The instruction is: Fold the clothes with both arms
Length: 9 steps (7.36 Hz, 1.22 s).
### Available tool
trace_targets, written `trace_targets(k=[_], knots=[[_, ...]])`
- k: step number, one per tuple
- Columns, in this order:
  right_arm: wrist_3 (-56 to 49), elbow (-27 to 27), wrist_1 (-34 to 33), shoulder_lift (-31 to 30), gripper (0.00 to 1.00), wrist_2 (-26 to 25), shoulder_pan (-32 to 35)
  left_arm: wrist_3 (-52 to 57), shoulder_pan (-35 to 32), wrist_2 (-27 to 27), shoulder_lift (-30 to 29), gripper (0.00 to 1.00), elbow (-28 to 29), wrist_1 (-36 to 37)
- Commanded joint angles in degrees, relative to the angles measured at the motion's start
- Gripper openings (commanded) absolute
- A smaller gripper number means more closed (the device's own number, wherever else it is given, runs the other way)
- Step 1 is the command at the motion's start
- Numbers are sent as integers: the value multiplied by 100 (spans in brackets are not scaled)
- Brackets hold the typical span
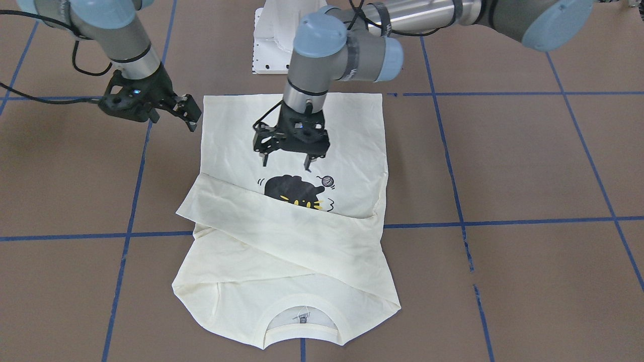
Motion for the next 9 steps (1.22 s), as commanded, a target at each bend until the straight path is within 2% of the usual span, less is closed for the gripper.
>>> trace_targets(k=[1,2,4,6,9], knots=[[687,-16,39,-123,100,-782,-1268,582,-87,2,1095,100,-1254,221],[750,-17,57,-367,100,-993,-1621,582,-87,-7,1255,100,-1510,221],[917,-78,766,-817,100,-1100,-1879,582,-69,2,1274,100,-1557,212],[901,-349,813,-731,100,-1091,-1950,582,-69,2,1274,100,-1565,212],[848,-394,813,-625,100,-1100,-1827,582,-69,-16,1274,100,-1565,203]])
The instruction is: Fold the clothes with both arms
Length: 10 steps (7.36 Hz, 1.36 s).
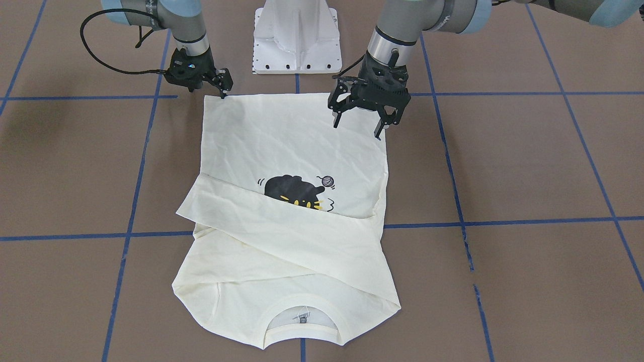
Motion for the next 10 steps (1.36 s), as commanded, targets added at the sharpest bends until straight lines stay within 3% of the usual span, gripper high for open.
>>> trace_targets(k=[1,5,10], knots=[[-27,-14,1,37,100,-1,115,0,0,-14,-8,100,8,-3],[-36,223,-60,46,100,87,247,-9,9,-23,-34,100,8,-12],[-53,-67,-60,196,95,61,308,-70,9,-23,-43,100,-18,-3]])
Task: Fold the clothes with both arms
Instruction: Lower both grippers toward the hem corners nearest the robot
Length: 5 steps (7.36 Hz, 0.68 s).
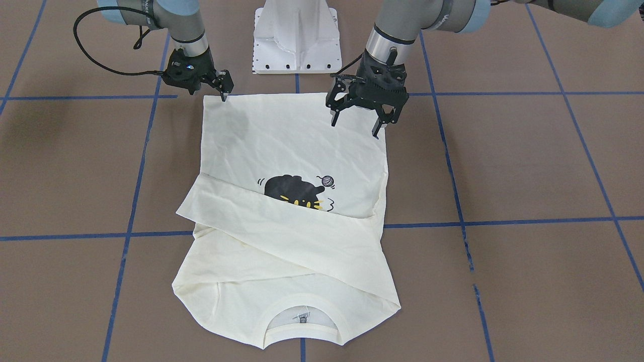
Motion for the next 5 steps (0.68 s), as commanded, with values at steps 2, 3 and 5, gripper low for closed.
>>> trace_targets(k=[2,3,5], knots=[[-148,-60,-11,39,95,27,139,-19,13,0,6,100,-9,2],[-148,-51,-11,39,88,27,139,-19,14,0,6,100,-17,-6],[-131,-43,-11,65,66,27,139,-10,14,0,32,100,-26,-6]])
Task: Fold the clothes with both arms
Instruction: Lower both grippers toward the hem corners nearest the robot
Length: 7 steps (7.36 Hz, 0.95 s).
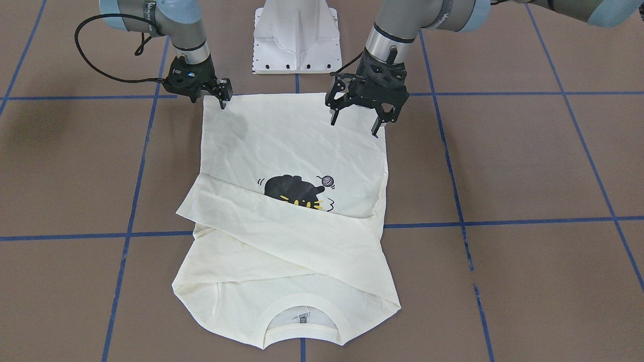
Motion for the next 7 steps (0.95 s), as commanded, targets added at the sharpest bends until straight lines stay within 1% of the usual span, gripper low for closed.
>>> trace_targets(k=[1,3,6,7], knots=[[6,31,0,9,52,0,3,12,0,0,25,100,1,-5],[6,31,0,9,40,27,3,12,0,0,16,100,-8,-5],[6,109,0,9,39,27,3,12,0,0,7,100,-17,-5],[6,119,0,9,35,35,3,12,0,0,16,100,-8,-5]])
